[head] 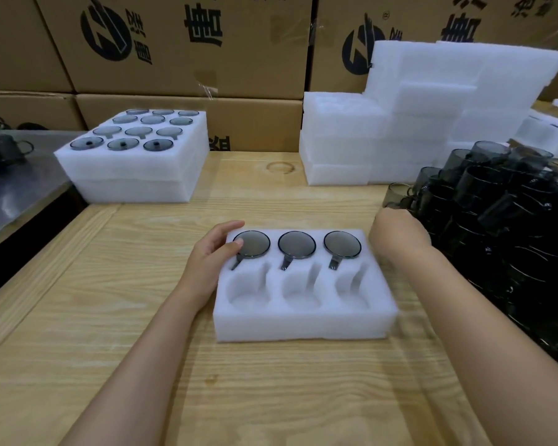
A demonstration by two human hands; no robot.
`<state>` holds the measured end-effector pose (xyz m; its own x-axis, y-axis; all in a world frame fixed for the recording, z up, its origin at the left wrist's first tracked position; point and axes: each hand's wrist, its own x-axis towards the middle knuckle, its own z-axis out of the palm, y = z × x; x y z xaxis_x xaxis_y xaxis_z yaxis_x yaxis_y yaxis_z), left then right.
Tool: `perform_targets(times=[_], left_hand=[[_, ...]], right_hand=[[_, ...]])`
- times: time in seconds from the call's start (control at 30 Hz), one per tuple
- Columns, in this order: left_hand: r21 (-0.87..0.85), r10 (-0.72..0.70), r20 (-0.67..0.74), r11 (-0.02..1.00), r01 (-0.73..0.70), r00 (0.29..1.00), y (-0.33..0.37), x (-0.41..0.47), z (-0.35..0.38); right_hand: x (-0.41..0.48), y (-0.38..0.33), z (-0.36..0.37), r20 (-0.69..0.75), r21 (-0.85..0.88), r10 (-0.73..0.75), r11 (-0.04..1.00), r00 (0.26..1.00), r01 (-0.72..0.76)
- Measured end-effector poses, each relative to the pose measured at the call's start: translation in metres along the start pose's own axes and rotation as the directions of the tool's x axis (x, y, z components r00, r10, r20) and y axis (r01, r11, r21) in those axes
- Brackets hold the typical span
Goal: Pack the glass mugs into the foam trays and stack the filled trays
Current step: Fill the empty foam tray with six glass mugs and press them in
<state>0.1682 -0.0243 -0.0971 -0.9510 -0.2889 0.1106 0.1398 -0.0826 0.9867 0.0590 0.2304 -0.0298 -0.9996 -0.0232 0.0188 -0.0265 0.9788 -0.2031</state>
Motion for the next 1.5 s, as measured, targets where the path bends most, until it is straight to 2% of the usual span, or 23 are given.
perform_targets(times=[0.17, 0.3, 0.43, 0.53, 0.6, 0.7, 0.87, 0.93, 1.03, 1.33, 1.5], left_hand=[[0.01, 0.01, -0.002, 1.0, -0.01, 1.0, -0.001, 0.0, -0.001], [0.003, 0.015, -0.009, 1.0, -0.015, 1.0, -0.002, 0.001, -0.001], [0.036, 0.029, -0.046, 0.999, -0.028, 0.998, -0.002, 0.001, 0.0], [0.066, 0.029, -0.083, 0.998, -0.024, 0.996, -0.002, 0.001, 0.0], [0.075, 0.035, -0.099, 0.997, -0.027, 0.995, -0.001, 0.0, 0.001], [0.113, 0.06, -0.132, 0.993, -0.045, 0.989, 0.0, 0.0, 0.001], [0.12, 0.056, -0.142, 0.992, -0.039, 0.988, 0.0, 0.0, 0.001], [0.11, 0.05, -0.138, 0.993, -0.034, 0.989, 0.001, 0.0, 0.001], [0.114, 0.043, -0.136, 0.993, -0.027, 0.99, 0.002, -0.001, 0.001], [0.118, 0.032, -0.14, 0.993, -0.015, 0.99, 0.007, -0.003, 0.004], [0.103, 0.017, -0.132, 0.995, -0.004, 0.991, 0.009, -0.005, 0.005]], right_hand=[[-0.018, 0.01, 0.004, -0.056, -0.007, -0.029, 1.0, 0.998, 0.029], [-0.027, 0.019, 0.005, -0.061, -0.098, -0.082, 0.992, 0.995, 0.075], [-0.03, 0.021, 0.003, -0.084, 0.034, -0.125, 0.991, 0.989, 0.128], [-0.036, 0.022, 0.0, -0.091, 0.081, -0.18, 0.979, 0.98, 0.187], [-0.042, 0.023, -0.002, -0.151, 0.078, -0.186, 0.977, 0.971, 0.199], [-0.053, 0.025, -0.008, -0.293, 0.125, -0.251, 0.947, 0.922, 0.297], [-0.086, 0.022, -0.025, -0.42, 0.246, -0.422, 0.799, 0.803, 0.549], [-0.097, 0.02, -0.028, -0.375, 0.332, -0.454, 0.748, 0.808, 0.575], [-0.104, 0.018, -0.023, -0.243, 0.437, -0.457, 0.736, 0.856, 0.517], [-0.107, 0.011, -0.014, -0.264, 0.377, -0.496, 0.736, 0.827, 0.562], [-0.1, 0.015, 0.001, -0.265, 0.287, -0.525, 0.757, 0.809, 0.586]])
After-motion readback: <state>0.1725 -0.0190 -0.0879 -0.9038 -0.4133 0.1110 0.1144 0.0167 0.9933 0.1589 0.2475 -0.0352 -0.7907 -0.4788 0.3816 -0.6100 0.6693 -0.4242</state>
